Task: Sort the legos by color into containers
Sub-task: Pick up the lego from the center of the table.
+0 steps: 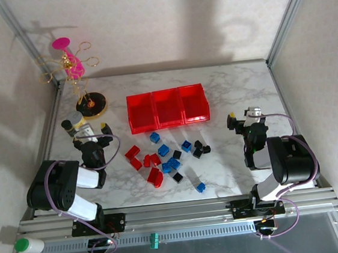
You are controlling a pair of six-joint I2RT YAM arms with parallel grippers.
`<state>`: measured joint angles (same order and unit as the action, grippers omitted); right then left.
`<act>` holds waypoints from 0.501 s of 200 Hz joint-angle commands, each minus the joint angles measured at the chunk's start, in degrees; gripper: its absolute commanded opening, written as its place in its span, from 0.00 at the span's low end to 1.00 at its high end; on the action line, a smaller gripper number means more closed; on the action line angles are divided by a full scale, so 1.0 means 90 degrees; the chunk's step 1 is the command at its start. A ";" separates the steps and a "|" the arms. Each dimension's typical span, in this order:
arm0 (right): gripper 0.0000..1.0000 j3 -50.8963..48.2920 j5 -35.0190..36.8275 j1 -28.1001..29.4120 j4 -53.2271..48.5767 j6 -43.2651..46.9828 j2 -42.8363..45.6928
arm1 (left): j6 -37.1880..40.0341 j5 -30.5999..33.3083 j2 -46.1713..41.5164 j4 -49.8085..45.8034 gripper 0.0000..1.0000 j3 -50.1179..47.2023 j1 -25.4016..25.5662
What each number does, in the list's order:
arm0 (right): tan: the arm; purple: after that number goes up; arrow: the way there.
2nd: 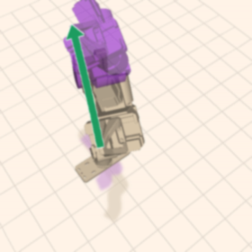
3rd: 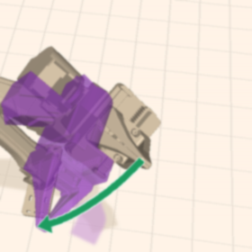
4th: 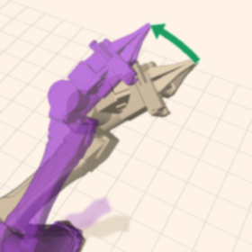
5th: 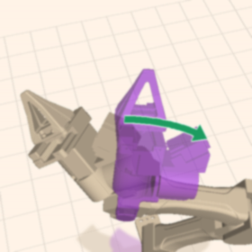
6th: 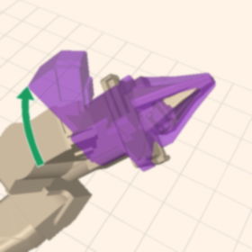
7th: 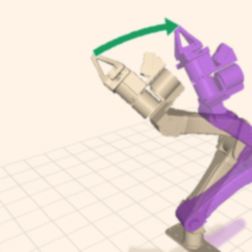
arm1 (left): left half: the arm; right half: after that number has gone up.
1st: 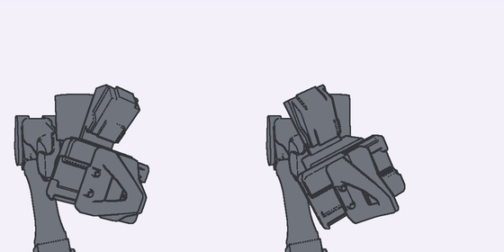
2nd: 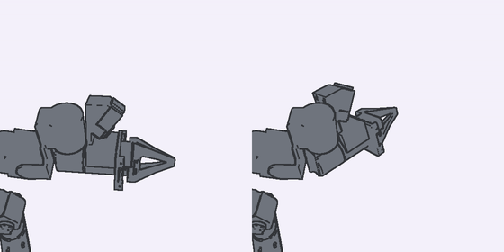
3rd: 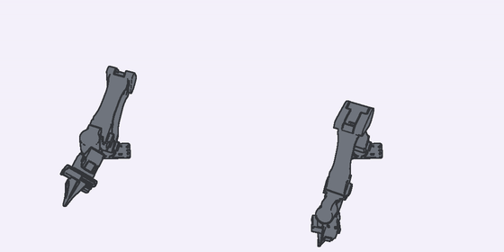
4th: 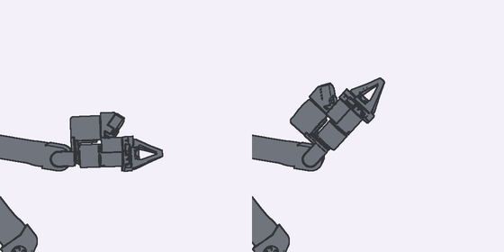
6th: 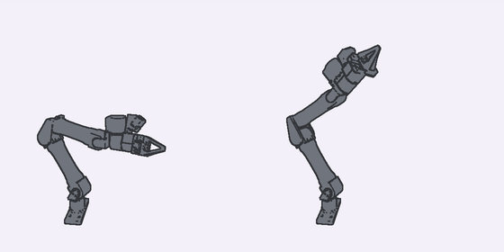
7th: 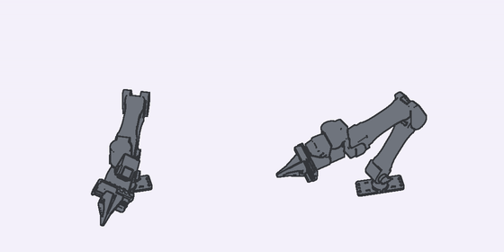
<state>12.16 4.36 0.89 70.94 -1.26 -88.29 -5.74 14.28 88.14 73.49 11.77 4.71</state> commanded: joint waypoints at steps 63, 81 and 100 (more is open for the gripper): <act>0.99 0.0139 -0.0247 -0.0016 -0.0166 0.0039 0.0352 | 0.0241 -0.0131 -0.0611 -0.0880 0.99 0.0372 0.0092; 0.99 0.0187 -0.0120 -0.0019 -0.0561 -0.0024 0.0688 | 0.0071 -0.0006 -0.1086 -0.1779 0.99 0.0569 0.0150; 0.99 0.0650 0.0017 -0.0011 -0.1681 -0.0180 0.1192 | -0.0281 -0.0090 -0.1521 -0.2246 0.99 0.0559 0.0151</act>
<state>13.02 2.96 0.89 65.19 -1.26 -82.65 -5.39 14.06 79.02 62.02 15.53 5.61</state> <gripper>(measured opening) 0.988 0.995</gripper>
